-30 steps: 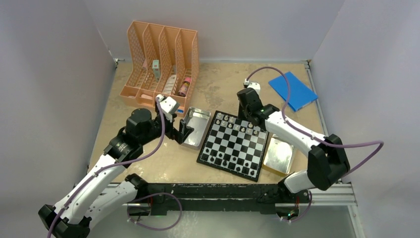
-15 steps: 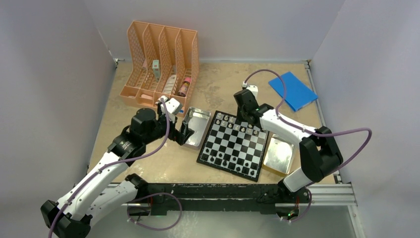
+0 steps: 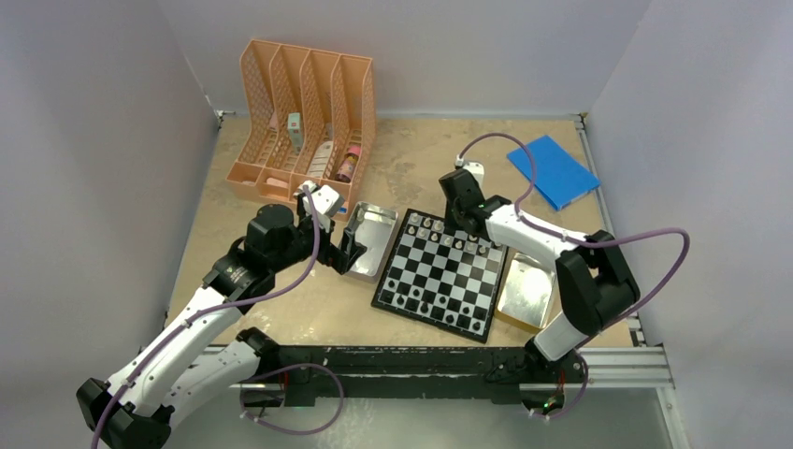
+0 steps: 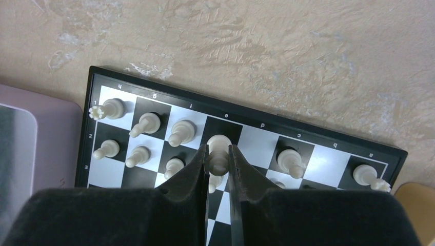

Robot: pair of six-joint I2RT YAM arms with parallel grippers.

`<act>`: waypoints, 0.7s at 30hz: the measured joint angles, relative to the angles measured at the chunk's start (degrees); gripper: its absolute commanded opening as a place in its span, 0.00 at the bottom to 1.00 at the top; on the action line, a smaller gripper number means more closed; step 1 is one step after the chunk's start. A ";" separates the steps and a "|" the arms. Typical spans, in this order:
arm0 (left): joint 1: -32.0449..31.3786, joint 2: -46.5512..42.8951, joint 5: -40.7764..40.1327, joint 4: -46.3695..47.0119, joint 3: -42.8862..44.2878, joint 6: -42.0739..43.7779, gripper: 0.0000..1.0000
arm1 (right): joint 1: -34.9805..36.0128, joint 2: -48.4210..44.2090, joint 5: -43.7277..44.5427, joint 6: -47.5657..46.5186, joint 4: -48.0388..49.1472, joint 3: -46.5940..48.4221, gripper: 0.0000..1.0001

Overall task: Set up the chess pieces on the board
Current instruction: Place the chess piece on the chessboard.

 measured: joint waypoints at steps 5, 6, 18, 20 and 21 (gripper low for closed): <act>0.00 0.00 0.20 0.00 0.00 0.00 0.99 | 0.00 2.71 -0.20 0.00 0.76 0.00 0.16; 0.00 0.00 0.20 -0.02 0.00 -0.02 0.99 | 0.00 3.04 -0.22 0.00 0.74 0.00 0.16; 0.00 0.02 0.22 -0.02 0.00 0.00 0.99 | -0.44 3.39 -0.83 -0.07 1.60 0.00 0.17; 0.00 0.02 0.22 -0.02 0.00 0.00 0.99 | -0.44 3.39 -1.31 -0.07 1.62 0.00 0.18; 0.00 0.02 0.22 -0.02 0.00 -0.02 0.99 | -0.44 3.41 -1.53 -0.07 1.62 0.00 0.18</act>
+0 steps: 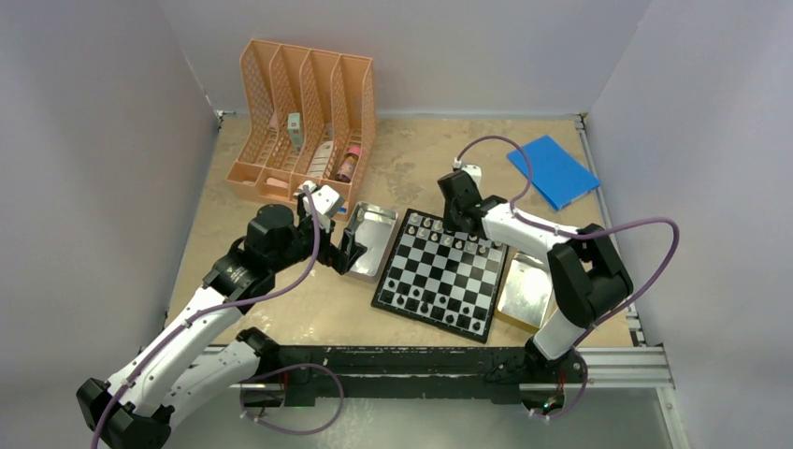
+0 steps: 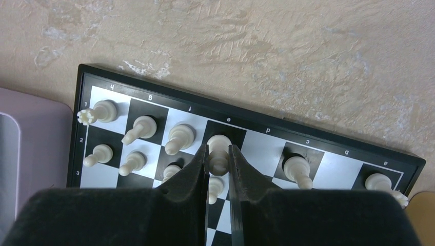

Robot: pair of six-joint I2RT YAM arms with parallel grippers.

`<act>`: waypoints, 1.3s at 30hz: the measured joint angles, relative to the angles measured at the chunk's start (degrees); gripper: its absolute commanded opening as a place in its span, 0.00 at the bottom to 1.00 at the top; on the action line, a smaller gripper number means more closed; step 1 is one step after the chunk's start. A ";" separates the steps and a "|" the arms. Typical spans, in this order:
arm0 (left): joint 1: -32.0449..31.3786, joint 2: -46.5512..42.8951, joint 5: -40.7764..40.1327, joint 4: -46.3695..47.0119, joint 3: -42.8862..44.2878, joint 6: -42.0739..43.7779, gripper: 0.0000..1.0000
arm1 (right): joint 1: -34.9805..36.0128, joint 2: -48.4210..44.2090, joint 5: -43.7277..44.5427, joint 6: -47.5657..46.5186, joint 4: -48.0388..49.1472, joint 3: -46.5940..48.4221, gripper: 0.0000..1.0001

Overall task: Set up the chess pieces on the board
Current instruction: Place the chess piece on the chessboard.

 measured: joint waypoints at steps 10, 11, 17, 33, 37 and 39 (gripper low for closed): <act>0.00 0.00 0.00 0.00 0.00 0.02 0.99 | 0.00 0.85 -0.17 -0.02 -0.17 0.28 0.20; 0.00 0.00 0.00 -0.02 0.00 0.02 0.99 | 0.02 0.85 -0.17 -0.02 -0.28 0.31 0.21; 0.00 0.00 0.00 -0.02 0.00 0.00 0.99 | 0.02 1.27 -0.17 -0.07 -0.63 0.81 0.24; 0.00 0.00 0.00 -0.04 0.00 0.00 0.98 | 0.02 1.99 -0.15 -0.11 -1.05 1.20 0.23; 0.00 0.00 0.00 -0.04 0.00 0.00 0.98 | 0.02 1.99 -0.11 -0.11 -1.09 1.20 0.23; 0.00 0.00 0.00 -0.04 0.00 0.00 0.98 | 0.02 1.99 -0.09 -0.11 -1.14 1.20 0.22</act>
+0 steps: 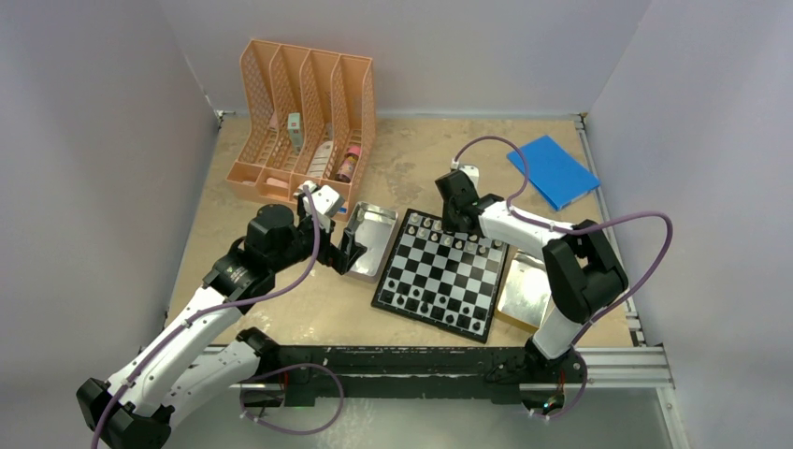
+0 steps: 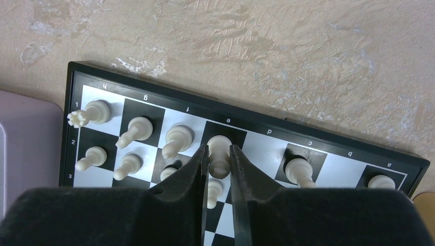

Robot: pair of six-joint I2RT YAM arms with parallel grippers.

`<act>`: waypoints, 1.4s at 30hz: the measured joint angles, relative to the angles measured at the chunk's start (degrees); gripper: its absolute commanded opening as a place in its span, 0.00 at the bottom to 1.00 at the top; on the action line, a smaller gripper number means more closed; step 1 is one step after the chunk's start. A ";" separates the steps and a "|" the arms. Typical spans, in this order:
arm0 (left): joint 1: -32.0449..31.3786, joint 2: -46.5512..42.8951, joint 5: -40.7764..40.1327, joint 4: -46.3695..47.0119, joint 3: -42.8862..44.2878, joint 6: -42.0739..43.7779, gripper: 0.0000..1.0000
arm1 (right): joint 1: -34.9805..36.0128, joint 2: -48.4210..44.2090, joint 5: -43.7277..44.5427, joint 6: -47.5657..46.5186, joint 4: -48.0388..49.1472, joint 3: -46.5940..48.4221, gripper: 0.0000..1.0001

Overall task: Set up the chess pieces on the board
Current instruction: Place the chess piece on the chessboard, then pick up the chess piece from the storage box.

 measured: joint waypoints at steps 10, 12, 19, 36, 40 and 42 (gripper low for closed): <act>0.00 0.13 0.00 -0.07 0.00 -0.04 0.98 | 0.00 0.00 -0.15 0.00 -0.17 0.04 0.30; 0.00 0.13 0.24 -0.11 0.00 -0.02 0.98 | 0.00 0.00 -0.50 0.00 -0.20 0.04 0.32; 0.00 0.90 0.20 -0.79 0.00 -0.76 0.98 | 0.00 -0.02 -1.51 0.02 -1.14 1.46 0.42; 1.27 19.63 -7.26 -5.42 8.87 -11.43 0.63 | 0.00 -14.64 -3.10 -1.18 -2.89 2.19 0.79; 1.79 27.52 -8.63 -4.63 14.05 -11.02 0.53 | 0.00 -20.55 -4.63 -2.01 -0.46 1.57 0.87; 2.05 31.52 -8.55 -3.58 16.76 -9.86 0.51 | 0.00 -23.43 -5.92 -2.45 1.18 0.33 0.91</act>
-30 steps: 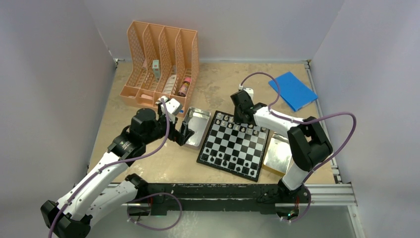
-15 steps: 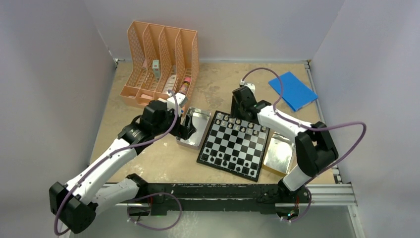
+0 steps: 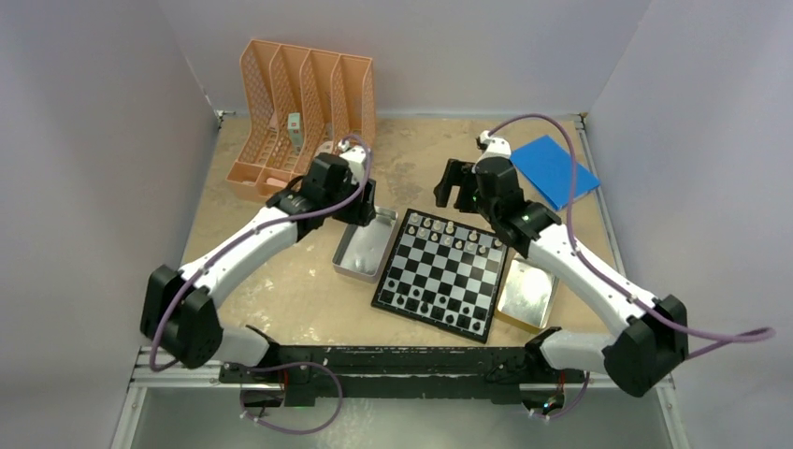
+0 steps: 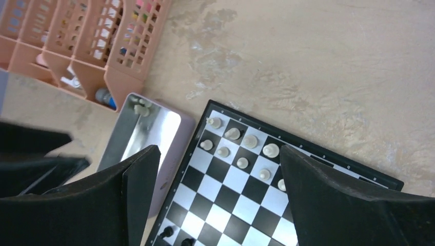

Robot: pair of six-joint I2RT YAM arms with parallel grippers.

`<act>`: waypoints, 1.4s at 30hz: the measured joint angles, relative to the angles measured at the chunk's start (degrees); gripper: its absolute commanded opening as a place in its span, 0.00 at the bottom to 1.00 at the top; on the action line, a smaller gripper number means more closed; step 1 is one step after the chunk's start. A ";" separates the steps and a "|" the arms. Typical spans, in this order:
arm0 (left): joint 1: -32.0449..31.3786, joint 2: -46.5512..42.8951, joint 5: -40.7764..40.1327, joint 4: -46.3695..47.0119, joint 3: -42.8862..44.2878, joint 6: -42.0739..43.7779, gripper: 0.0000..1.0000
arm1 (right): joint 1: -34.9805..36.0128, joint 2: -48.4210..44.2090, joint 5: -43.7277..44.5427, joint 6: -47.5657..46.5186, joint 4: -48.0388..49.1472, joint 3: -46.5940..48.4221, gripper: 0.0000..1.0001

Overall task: Set up the chess pieces on the board
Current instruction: Pick up the chess piece from the storage box.

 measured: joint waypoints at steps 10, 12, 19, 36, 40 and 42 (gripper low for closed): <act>2.82 15.32 1.25 1.29 10.99 5.42 0.37 | 0.00 -12.61 -2.80 -0.57 3.91 -7.85 0.96; 3.17 16.85 1.27 1.51 11.28 6.25 0.37 | 0.00 -15.28 -2.49 -0.57 5.51 -9.03 0.96; 3.32 21.64 1.53 1.53 12.85 7.72 0.33 | 0.00 -22.25 -1.88 -0.46 9.27 -11.43 0.97; 3.30 28.63 -4.17 -1.33 16.28 7.72 0.29 | 0.00 -22.10 -1.92 -0.33 10.40 -11.43 0.97; 3.30 29.31 -4.98 -1.51 16.92 7.74 0.29 | 0.00 -22.03 -1.92 -0.33 10.62 -11.43 0.97; 3.30 29.57 -5.03 -1.55 16.92 7.76 0.28 | 0.00 -22.03 -1.92 -0.33 10.69 -11.43 0.97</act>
